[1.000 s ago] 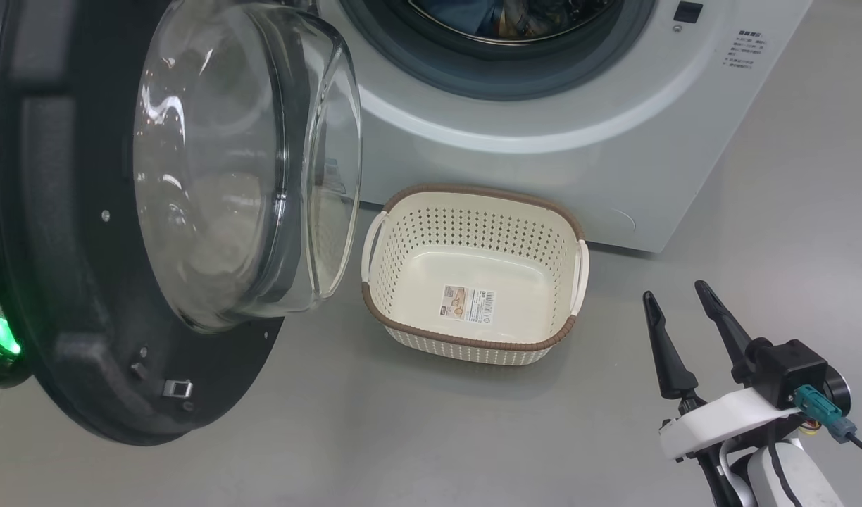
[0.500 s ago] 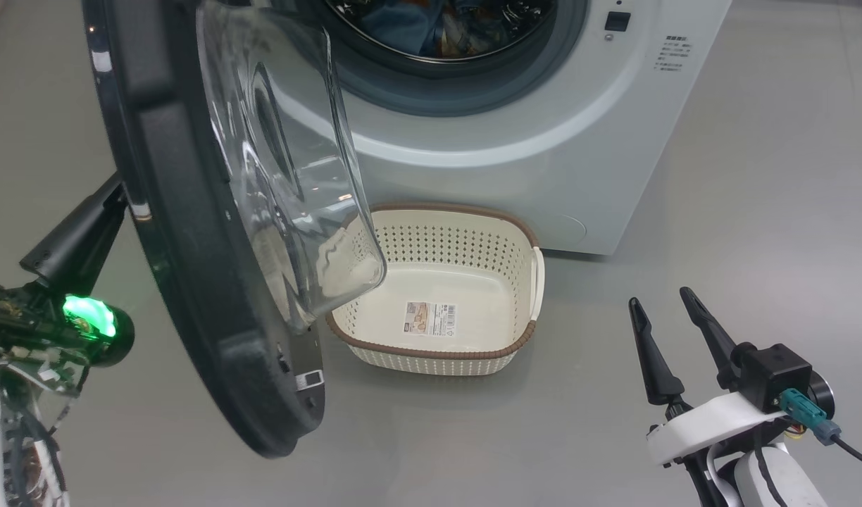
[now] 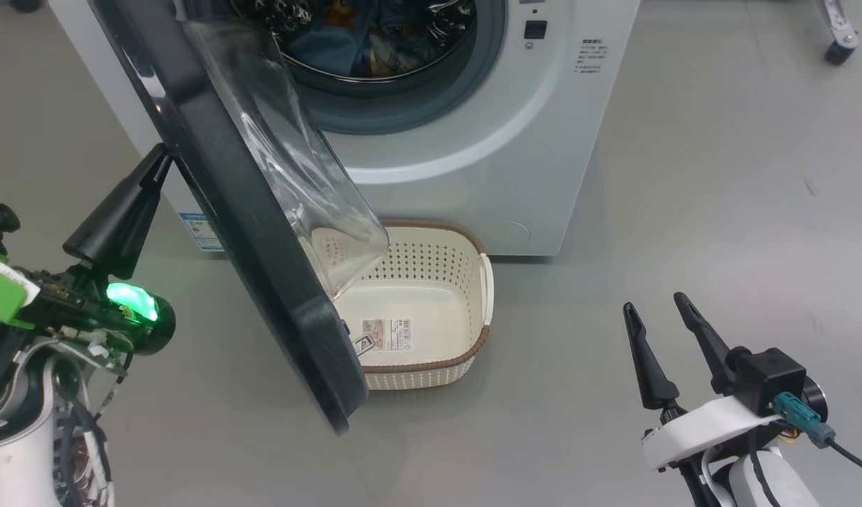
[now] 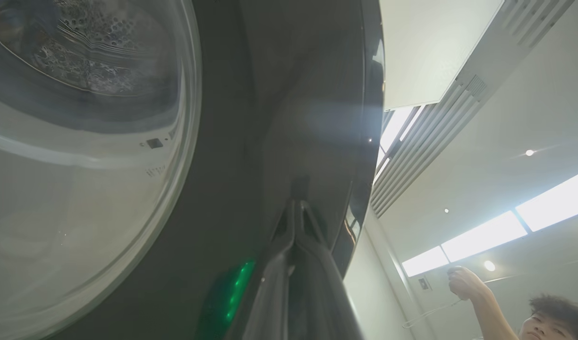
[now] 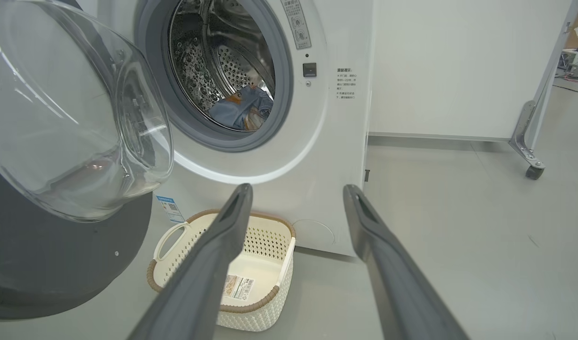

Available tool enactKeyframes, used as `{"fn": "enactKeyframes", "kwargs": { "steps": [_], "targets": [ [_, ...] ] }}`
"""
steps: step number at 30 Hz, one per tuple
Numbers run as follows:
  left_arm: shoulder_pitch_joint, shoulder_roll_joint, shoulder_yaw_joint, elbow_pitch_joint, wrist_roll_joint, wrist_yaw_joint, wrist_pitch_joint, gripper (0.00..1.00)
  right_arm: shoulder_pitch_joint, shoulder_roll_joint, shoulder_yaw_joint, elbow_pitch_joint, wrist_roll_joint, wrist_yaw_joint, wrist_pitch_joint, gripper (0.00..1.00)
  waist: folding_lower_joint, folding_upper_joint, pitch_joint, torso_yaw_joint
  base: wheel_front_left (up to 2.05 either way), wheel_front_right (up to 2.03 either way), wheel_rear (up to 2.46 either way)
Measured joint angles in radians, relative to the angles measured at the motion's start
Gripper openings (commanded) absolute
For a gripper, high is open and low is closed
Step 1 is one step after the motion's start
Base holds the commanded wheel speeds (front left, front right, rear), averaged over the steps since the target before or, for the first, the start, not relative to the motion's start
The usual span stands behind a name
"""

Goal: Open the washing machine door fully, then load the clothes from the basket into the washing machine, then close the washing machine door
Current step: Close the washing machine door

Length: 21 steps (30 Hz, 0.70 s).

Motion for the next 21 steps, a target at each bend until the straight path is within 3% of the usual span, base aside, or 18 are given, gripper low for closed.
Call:
{"fn": "enactKeyframes", "kwargs": {
  "steps": [21],
  "targets": [
    [-0.155, -0.007, -0.204, 0.185, 0.098, 0.027, -0.199, 0.00, 0.019, -0.001, 0.011, 0.004, 0.000, 0.000, 0.000, 1.00, 0.0000, 0.0000, -0.025, -0.134, 0.00, 0.00, 0.00]
  ]
}}
